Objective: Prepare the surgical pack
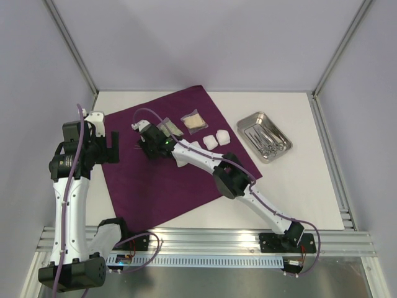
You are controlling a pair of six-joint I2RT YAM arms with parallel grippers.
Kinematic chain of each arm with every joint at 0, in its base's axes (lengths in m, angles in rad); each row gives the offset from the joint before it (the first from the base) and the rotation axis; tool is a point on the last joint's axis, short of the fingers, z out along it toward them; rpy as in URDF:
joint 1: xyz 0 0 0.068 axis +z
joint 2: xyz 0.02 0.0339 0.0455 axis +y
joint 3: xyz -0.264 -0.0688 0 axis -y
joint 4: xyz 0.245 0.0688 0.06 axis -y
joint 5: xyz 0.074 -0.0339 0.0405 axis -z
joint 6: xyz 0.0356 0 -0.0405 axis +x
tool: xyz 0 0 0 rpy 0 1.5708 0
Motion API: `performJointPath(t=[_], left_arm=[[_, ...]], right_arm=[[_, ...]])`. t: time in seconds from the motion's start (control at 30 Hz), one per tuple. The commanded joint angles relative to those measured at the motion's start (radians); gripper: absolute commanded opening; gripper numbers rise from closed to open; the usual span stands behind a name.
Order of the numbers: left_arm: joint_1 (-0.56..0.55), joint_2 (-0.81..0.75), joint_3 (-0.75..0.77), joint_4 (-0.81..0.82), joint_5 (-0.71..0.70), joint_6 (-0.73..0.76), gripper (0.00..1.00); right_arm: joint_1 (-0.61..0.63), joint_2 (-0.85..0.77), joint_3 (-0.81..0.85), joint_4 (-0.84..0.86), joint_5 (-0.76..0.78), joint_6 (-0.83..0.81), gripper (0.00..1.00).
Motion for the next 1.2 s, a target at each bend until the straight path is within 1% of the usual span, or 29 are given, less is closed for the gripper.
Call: performJointPath(t=[0.0,0.1,0.13,0.23,0.33,0.43,0.47,0.53,0.6,0.63,0.73,0.83,0.9,1.0,1.03,1.13,1.17], left_arm=[[0.007,-0.016,0.006,0.016,0.024,0.009,1.00],[0.009,-0.013,0.005,0.019,0.024,0.009,1.00],[0.009,-0.010,0.005,0.019,0.025,0.009,1.00],[0.009,-0.013,0.008,0.018,0.027,0.011,1.00],[0.009,-0.016,0.008,0.018,0.035,0.012,1.00],[0.009,-0.016,0.010,0.018,0.036,0.012,1.00],[0.007,-0.014,0.010,0.016,0.035,0.012,1.00],[0.009,-0.013,0.011,0.014,0.035,0.012,1.00],[0.009,-0.011,0.011,0.014,0.035,0.011,1.00],[0.007,-0.011,0.011,0.013,0.036,0.012,1.00],[0.009,-0.010,0.008,0.013,0.044,0.012,1.00],[0.009,-0.010,0.010,0.014,0.055,0.014,1.00],[0.007,-0.010,0.011,0.010,0.055,0.014,1.00],[0.007,-0.013,0.013,0.010,0.056,0.014,1.00],[0.007,-0.013,0.011,0.008,0.058,0.014,1.00],[0.009,-0.011,0.013,0.008,0.059,0.014,1.00],[0.007,-0.011,0.013,0.007,0.061,0.014,1.00]], right_arm=[[0.008,0.006,0.031,0.018,-0.057,-0.022,0.37],[0.013,-0.075,-0.026,0.047,-0.078,-0.062,0.38],[0.010,-0.116,-0.042,0.057,-0.118,-0.074,0.38],[0.010,-0.149,-0.061,0.074,-0.138,-0.106,0.38],[0.011,-0.138,-0.054,0.096,-0.150,-0.117,0.40],[0.011,-0.083,0.004,0.116,-0.140,-0.116,0.46],[0.010,-0.060,0.022,0.120,-0.129,-0.113,0.50],[0.008,-0.002,0.070,0.122,-0.097,-0.097,0.56],[-0.001,0.041,0.122,0.096,-0.043,-0.061,0.58],[-0.006,0.044,0.130,0.093,-0.038,-0.023,0.61],[-0.010,0.021,0.084,0.136,0.003,0.025,0.68],[-0.012,0.037,0.091,0.121,0.011,0.067,0.72],[-0.013,0.052,0.097,0.084,-0.003,0.108,0.72],[-0.015,0.081,0.090,0.048,-0.026,0.145,0.69],[-0.015,0.086,0.087,0.047,-0.034,0.153,0.65],[-0.015,0.100,0.081,0.041,-0.045,0.162,0.63],[-0.015,0.101,0.078,0.044,-0.045,0.154,0.61]])
